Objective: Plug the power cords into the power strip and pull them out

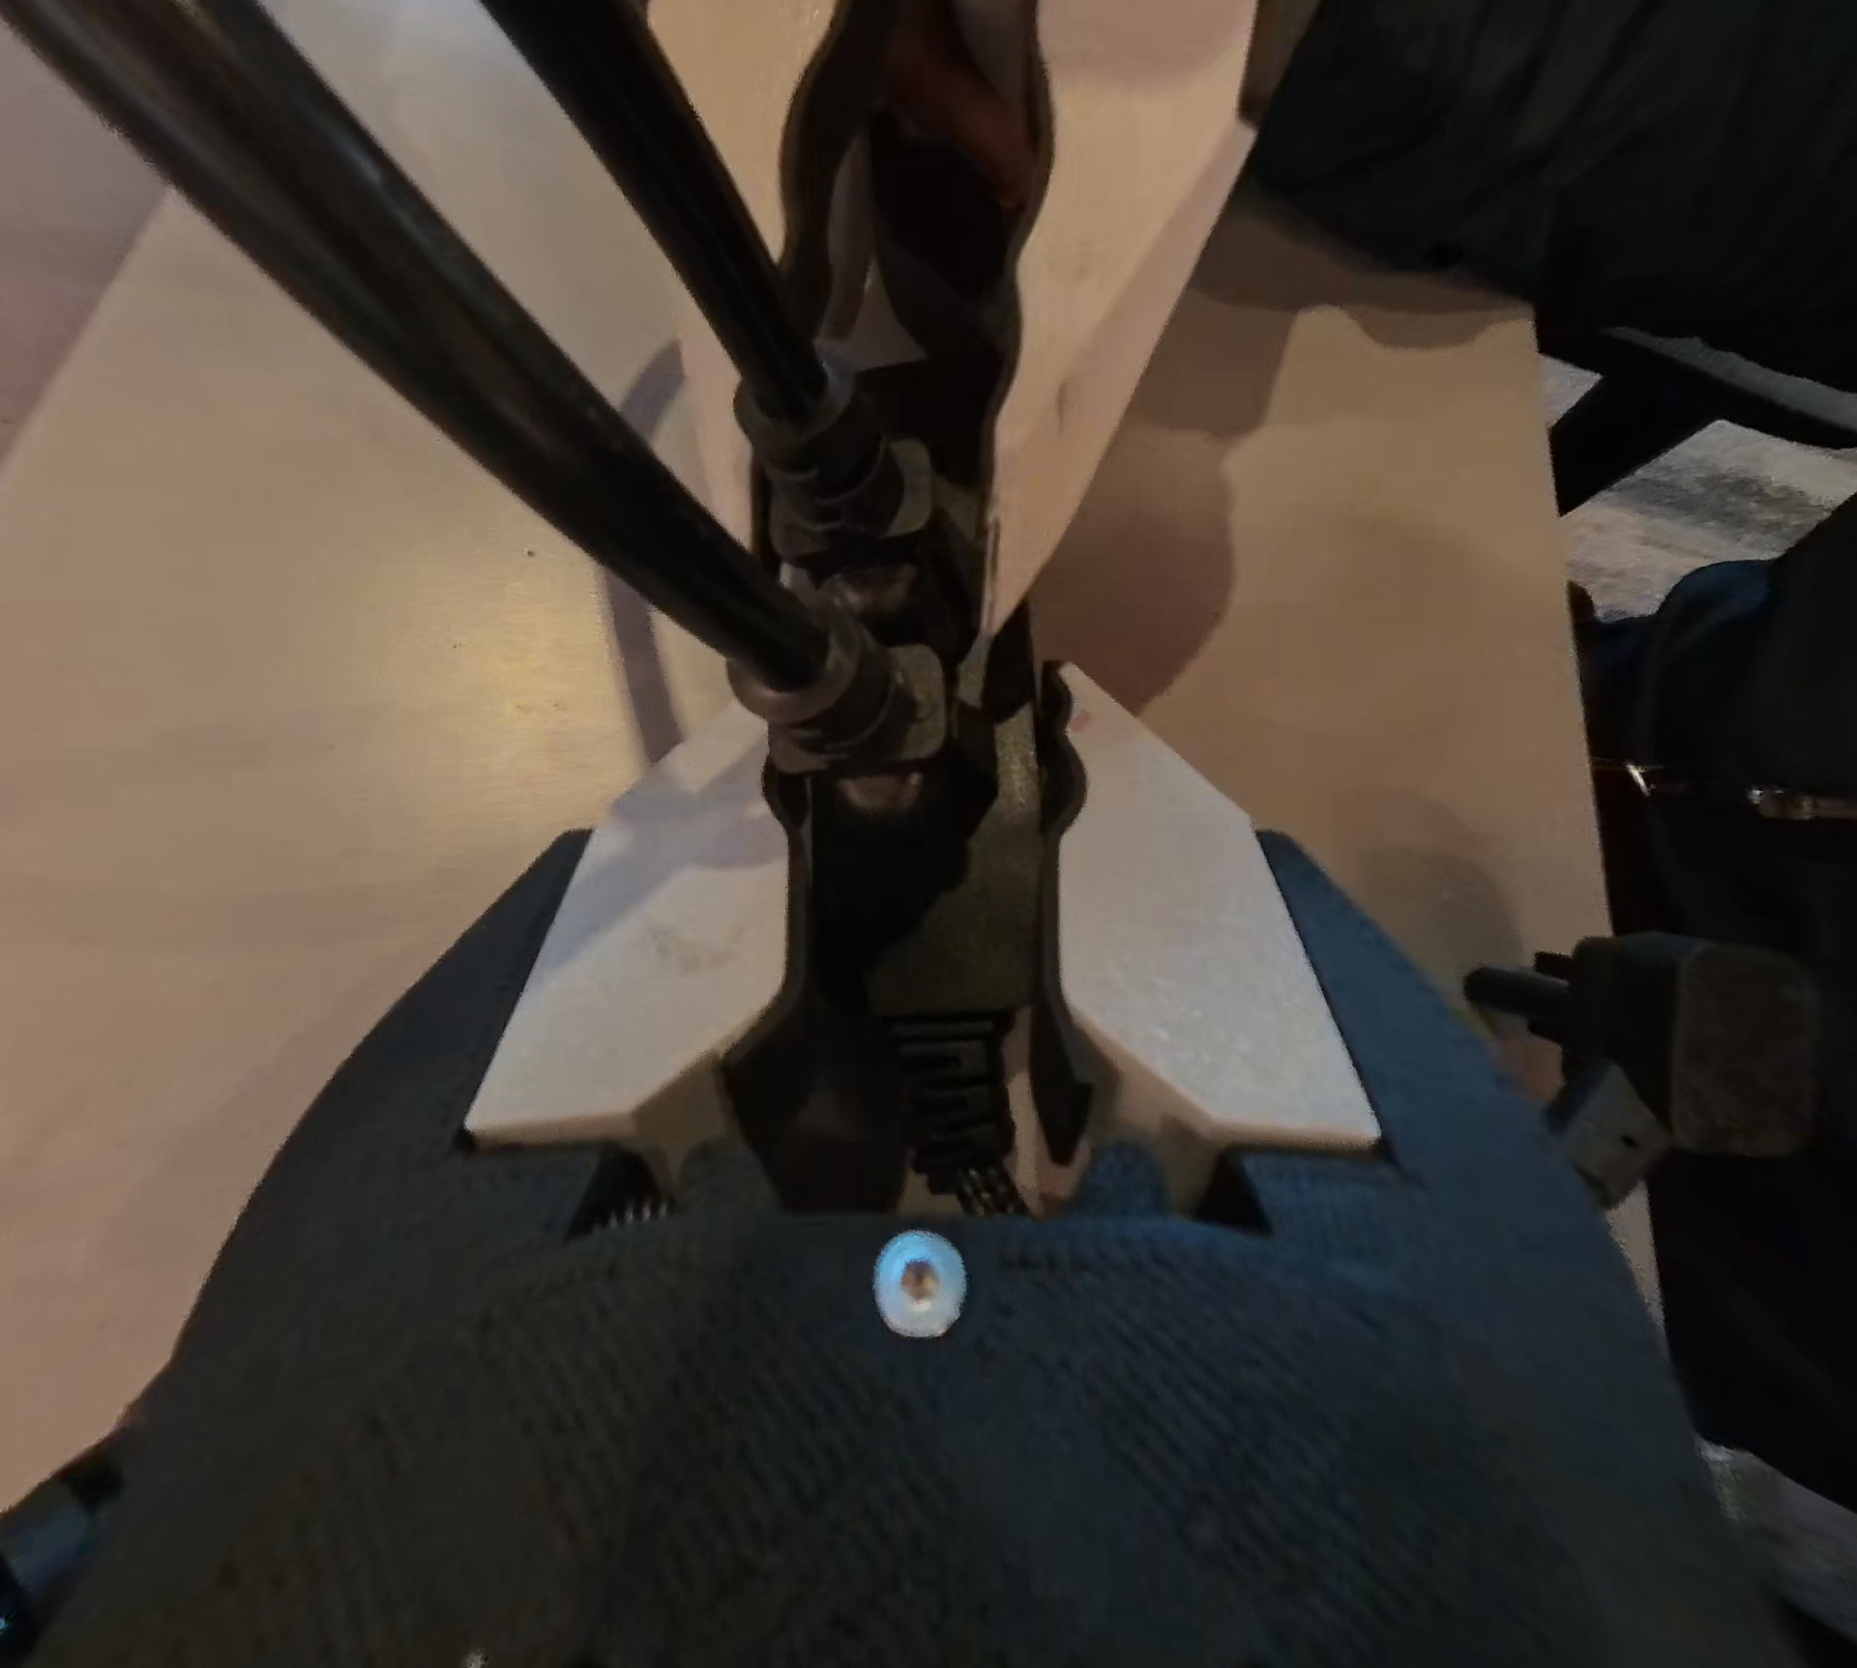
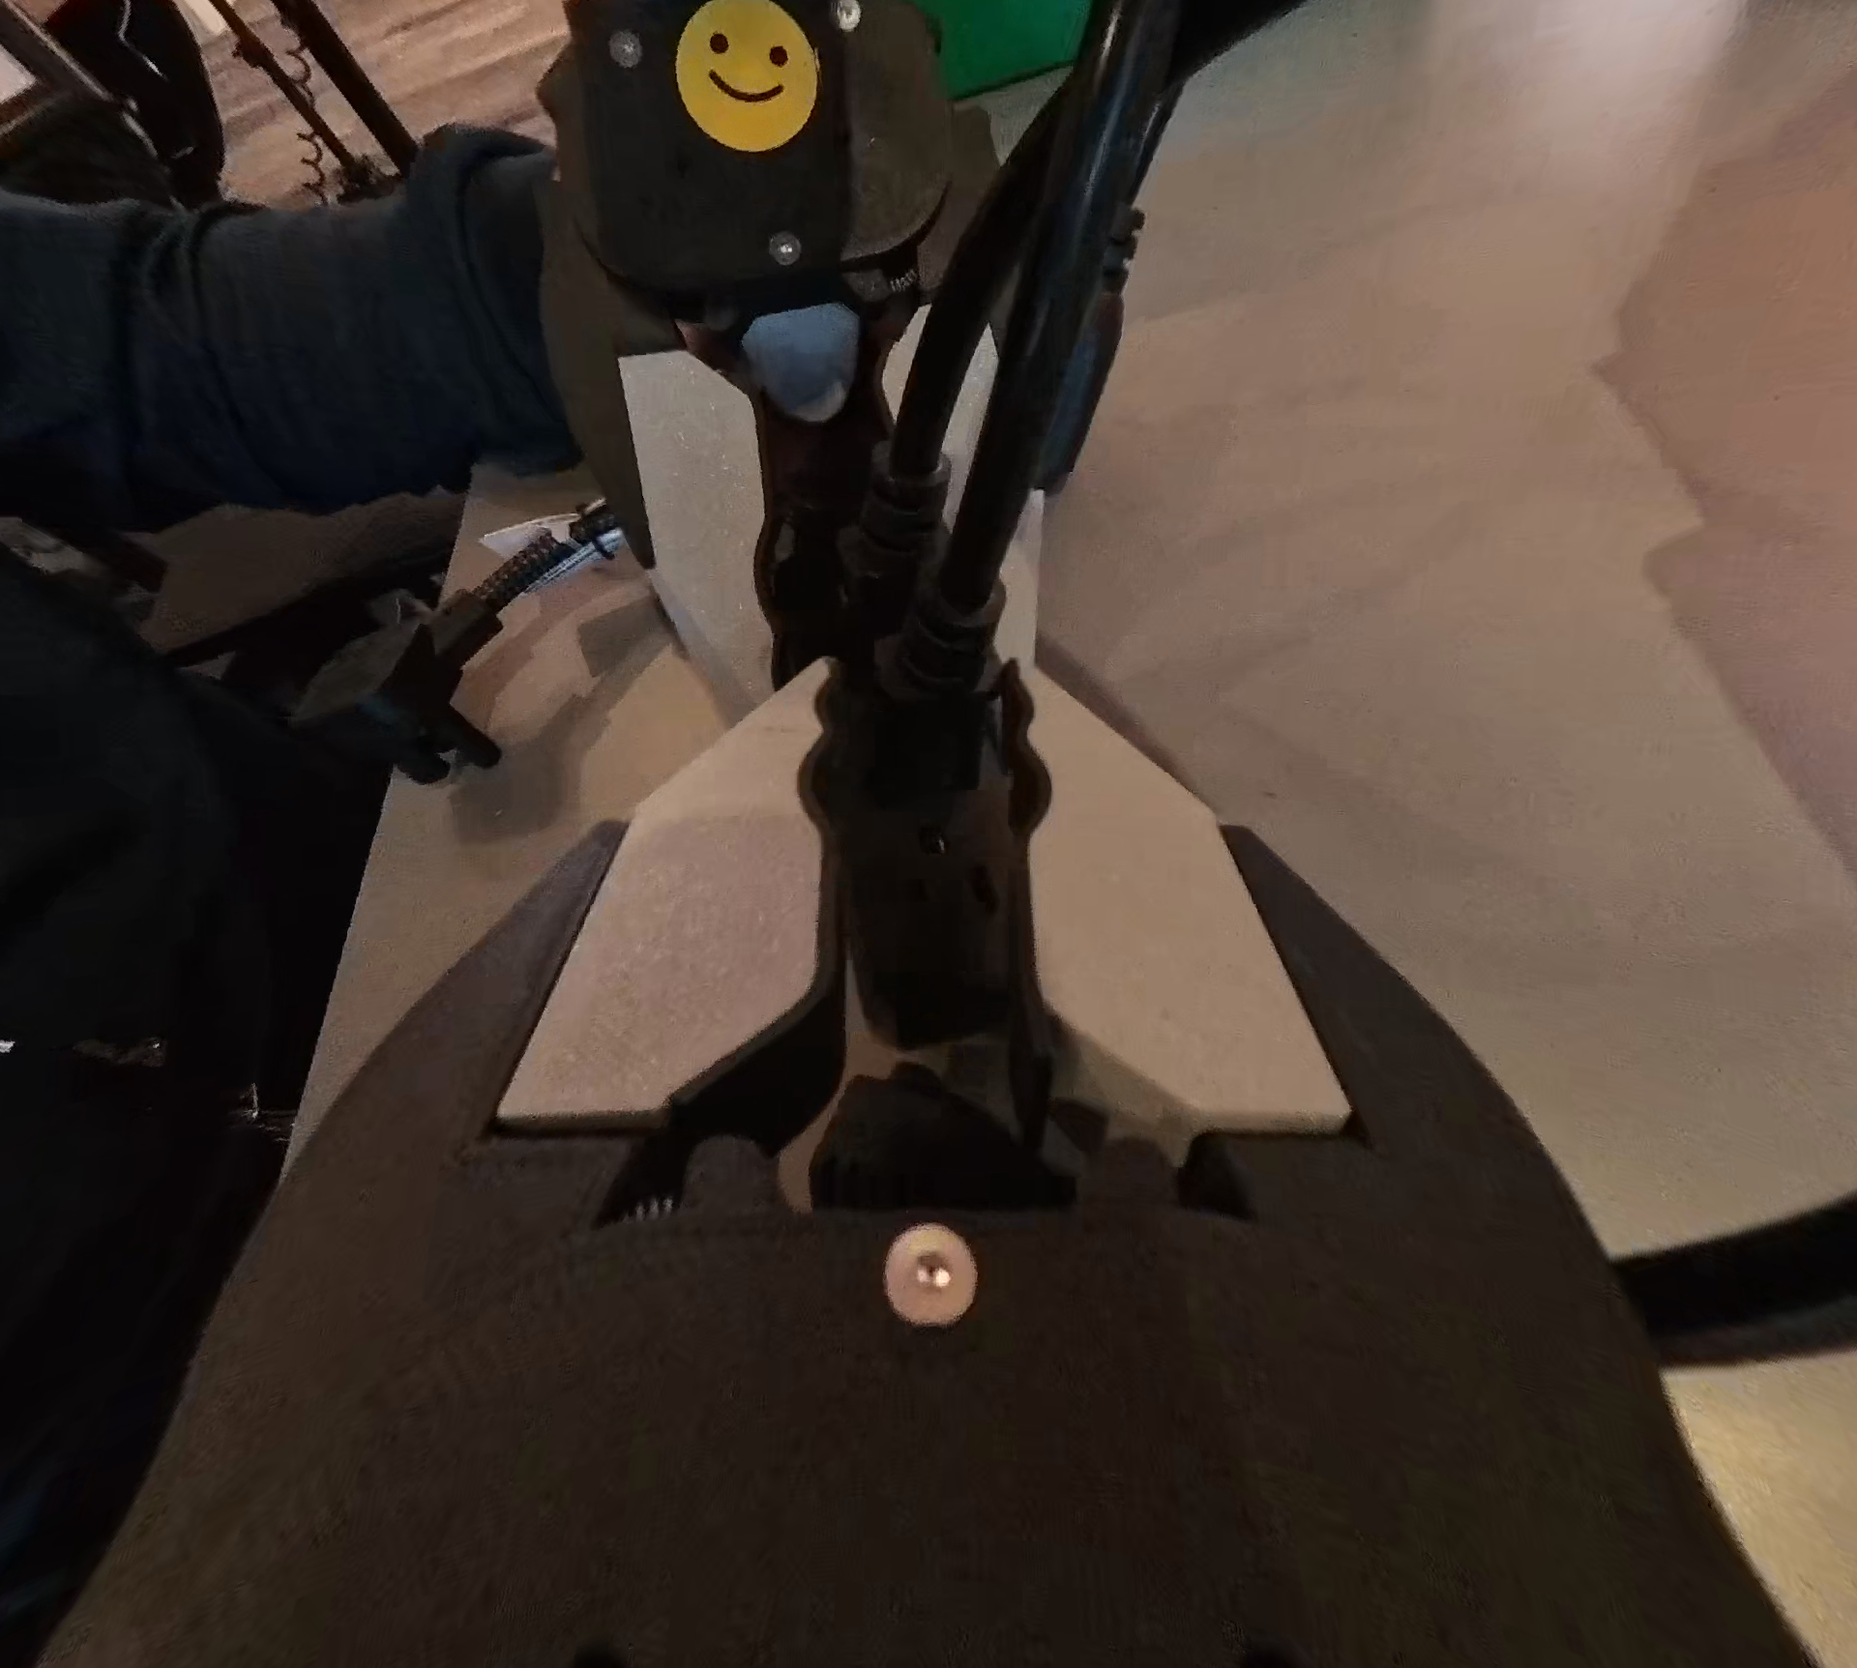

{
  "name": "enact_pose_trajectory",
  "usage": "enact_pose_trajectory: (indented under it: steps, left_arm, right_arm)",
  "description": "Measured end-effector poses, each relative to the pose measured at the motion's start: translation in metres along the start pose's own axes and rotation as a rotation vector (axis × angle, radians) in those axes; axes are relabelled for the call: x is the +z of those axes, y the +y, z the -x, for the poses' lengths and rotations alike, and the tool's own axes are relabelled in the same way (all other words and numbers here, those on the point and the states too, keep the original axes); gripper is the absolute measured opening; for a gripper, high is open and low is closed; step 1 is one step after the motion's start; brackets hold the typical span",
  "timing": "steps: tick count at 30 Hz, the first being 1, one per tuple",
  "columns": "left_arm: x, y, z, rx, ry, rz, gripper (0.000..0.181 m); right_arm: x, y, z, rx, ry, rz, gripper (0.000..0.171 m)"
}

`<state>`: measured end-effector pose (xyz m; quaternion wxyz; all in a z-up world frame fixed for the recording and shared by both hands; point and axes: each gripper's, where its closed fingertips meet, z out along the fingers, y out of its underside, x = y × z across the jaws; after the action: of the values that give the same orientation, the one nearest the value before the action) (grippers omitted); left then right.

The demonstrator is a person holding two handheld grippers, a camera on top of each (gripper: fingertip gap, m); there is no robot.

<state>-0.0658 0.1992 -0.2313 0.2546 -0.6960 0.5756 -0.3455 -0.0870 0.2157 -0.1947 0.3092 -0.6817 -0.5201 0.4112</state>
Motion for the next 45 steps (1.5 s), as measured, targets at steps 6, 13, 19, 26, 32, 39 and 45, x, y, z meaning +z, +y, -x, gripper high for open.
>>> enact_pose_trajectory:
  steps: [6,13,19,26,32,39,45]
  left_arm:
    - [0.0,0.001,-0.001,0.024,-0.022,0.004,0.043]
    - [0.003,0.0,-0.001,0.004,-0.021,0.011,0.043]
    - [0.007,-0.004,0.012,-0.031,-0.145,0.007,0.043]
    - [0.006,-0.003,0.008,-0.051,-0.127,0.0,0.043]
    - [0.005,-0.003,0.015,-0.085,-0.157,0.0,0.042]
    - [0.009,-0.008,0.009,-0.166,-0.103,-0.03,0.043]
    - [0.011,-0.006,0.022,-0.11,-0.193,0.002,0.043]
  right_arm:
    - [-0.005,-0.017,0.002,0.071,-0.043,-0.115,0.017]
    - [-0.002,-0.019,0.001,0.095,-0.046,-0.126,0.013]
    - [-0.001,-0.023,-0.006,0.162,-0.033,-0.179,0.014]
    - [0.001,-0.029,0.006,-0.024,0.075,-0.15,0.012]
    - [0.0,-0.03,0.002,-0.031,0.095,-0.146,0.012]
    - [-0.006,-0.029,-0.006,0.136,-0.018,-0.195,0.013]
    - [-0.01,-0.024,-0.002,0.008,0.039,-0.153,0.014]
